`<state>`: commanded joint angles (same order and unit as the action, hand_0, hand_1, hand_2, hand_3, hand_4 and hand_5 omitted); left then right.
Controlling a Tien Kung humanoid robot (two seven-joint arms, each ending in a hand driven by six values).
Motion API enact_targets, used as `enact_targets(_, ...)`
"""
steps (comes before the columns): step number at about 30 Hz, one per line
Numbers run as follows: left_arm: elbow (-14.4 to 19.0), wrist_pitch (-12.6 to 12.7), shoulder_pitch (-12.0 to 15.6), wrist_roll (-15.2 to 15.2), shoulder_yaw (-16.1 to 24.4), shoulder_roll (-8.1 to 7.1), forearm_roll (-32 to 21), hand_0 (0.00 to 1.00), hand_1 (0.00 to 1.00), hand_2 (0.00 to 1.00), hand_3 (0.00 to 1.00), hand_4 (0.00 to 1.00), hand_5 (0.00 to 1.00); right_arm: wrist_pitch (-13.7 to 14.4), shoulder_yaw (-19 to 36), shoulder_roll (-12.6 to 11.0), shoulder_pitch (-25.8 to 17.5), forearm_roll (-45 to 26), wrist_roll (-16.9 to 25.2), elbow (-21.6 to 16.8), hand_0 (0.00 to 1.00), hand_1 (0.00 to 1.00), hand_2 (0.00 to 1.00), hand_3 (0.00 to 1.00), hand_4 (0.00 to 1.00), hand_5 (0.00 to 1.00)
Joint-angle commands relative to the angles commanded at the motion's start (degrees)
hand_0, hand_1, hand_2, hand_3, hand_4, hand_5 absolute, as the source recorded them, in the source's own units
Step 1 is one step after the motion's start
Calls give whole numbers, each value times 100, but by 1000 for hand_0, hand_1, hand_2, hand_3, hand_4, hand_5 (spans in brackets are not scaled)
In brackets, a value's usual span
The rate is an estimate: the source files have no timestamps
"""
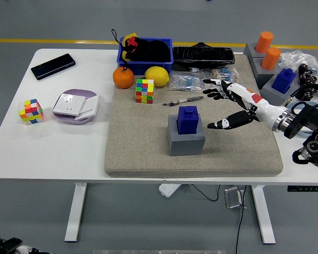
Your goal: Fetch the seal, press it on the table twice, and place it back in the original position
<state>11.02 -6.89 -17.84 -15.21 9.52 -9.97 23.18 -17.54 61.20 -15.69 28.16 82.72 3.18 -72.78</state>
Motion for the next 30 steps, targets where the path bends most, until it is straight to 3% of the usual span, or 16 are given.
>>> enact_targets(7, 3, -7, -8, 0, -1, 0, 4, 719, 690, 679, 747, 671, 253, 121, -449, 81, 193, -126, 125, 250, 856, 840, 844, 955, 998, 2)
enact_targets(17, 6, -20, 2, -26, 82, -4, 132, 716, 690, 680, 747, 673, 251, 615, -905, 247, 354, -399, 484, 587, 795, 784, 781, 885, 998, 2)
enact_targets(25, 13, -28, -16, -21, 76, -10, 145, 716, 690, 679, 747, 673, 251, 723, -1053, 256, 369, -429, 521, 678, 768, 760, 758, 865, 998, 2)
enact_targets(26, 11, -27, -12, -25, 90, -12, 160, 716, 690, 680, 747, 674, 250, 741, -1074, 251, 366, -434, 522, 682, 708, 694, 689, 813, 976, 2)
enact_targets(30, 9, -30, -8, -47, 145, -17, 232, 716, 690, 680, 747, 674, 250, 796, -1139, 240, 374, -457, 545, 719, 708, 694, 689, 813, 976, 2)
